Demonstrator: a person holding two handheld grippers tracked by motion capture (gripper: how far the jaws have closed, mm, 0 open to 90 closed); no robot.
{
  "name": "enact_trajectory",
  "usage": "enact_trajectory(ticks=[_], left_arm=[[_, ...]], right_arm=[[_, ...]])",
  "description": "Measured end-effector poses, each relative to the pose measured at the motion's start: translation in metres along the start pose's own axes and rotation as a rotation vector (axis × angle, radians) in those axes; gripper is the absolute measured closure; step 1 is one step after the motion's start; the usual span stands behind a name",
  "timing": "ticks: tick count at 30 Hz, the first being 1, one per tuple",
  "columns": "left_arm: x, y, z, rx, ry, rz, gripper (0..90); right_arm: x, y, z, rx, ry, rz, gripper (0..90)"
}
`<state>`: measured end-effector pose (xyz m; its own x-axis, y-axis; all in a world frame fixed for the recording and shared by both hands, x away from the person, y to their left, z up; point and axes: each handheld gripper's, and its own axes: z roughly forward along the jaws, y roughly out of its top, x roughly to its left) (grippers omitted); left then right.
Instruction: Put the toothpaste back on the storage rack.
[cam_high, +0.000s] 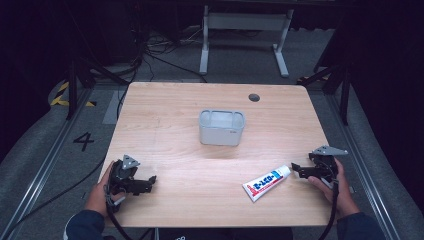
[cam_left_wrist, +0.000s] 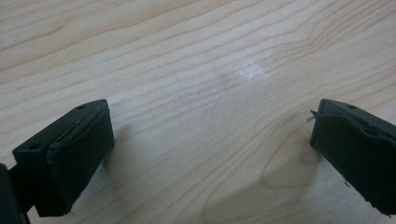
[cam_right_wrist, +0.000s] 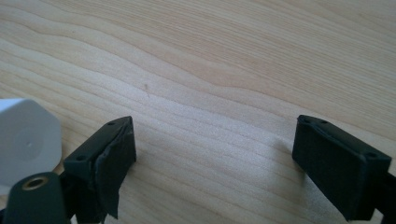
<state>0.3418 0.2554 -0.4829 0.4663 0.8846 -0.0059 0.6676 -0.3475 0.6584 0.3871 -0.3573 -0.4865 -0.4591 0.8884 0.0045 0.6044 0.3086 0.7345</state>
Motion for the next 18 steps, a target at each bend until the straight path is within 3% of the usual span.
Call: enact_trajectory(ticks=[6,15,18], left_arm=[[0.001,0.012,0.01,0.005,-0.034,0.039,0.1],[0.001,0.015,0.013,0.003,-0.047,0.052,0.0],[0.004,0.013,0.01,0.023,-0.077,0.076,0.1]], right_arm=[[0.002,0.001,-0.002,0.012,-0.016,-0.024,14.7],[0.001,0.001,-0.006,0.035,0.046,-0.045,22.3],[0.0,0.0,-0.008,0.04,0.062,-0.068,24.1]])
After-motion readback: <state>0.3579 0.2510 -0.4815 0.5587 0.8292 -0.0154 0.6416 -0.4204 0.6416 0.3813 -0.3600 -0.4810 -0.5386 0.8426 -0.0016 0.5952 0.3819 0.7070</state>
